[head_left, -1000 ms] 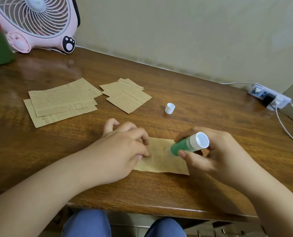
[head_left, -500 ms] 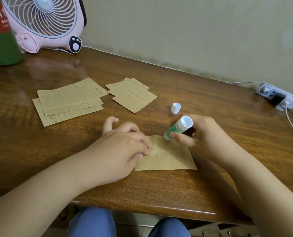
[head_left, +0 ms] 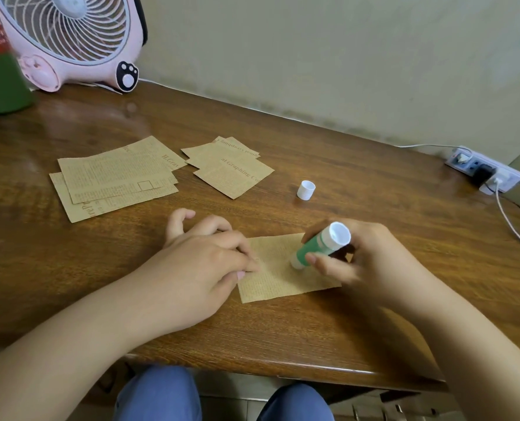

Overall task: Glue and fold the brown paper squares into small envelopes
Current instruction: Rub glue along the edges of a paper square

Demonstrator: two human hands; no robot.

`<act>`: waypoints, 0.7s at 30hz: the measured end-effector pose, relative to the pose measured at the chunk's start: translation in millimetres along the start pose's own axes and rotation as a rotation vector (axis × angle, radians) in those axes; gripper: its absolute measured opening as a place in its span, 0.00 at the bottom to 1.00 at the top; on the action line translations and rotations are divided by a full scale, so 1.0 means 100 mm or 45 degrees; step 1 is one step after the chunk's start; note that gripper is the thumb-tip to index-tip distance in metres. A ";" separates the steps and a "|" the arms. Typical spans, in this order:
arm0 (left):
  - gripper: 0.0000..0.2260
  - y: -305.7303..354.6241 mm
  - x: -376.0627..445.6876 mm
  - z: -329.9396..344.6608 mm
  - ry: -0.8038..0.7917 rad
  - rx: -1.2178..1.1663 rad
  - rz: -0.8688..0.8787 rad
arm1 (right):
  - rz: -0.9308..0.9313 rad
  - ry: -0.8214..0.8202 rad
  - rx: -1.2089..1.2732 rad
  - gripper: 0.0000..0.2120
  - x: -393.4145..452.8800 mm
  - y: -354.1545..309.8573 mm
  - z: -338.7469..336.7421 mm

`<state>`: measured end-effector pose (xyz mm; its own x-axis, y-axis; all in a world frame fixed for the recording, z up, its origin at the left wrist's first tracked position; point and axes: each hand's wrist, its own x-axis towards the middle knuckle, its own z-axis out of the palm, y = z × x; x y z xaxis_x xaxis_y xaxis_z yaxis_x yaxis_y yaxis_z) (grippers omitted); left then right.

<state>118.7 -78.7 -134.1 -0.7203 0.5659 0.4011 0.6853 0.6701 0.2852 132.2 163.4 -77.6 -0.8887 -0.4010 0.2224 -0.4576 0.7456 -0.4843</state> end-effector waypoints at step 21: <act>0.20 -0.28 -0.40 -0.40 -0.463 -0.211 -0.021 | 0.088 0.104 0.040 0.02 0.02 -0.12 -0.11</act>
<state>132.8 -139.0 -123.5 -0.7021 0.7087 0.0690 0.6598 0.6110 0.4375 135.7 159.2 -61.7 -0.9179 -0.3036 0.2553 -0.3954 0.7524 -0.5269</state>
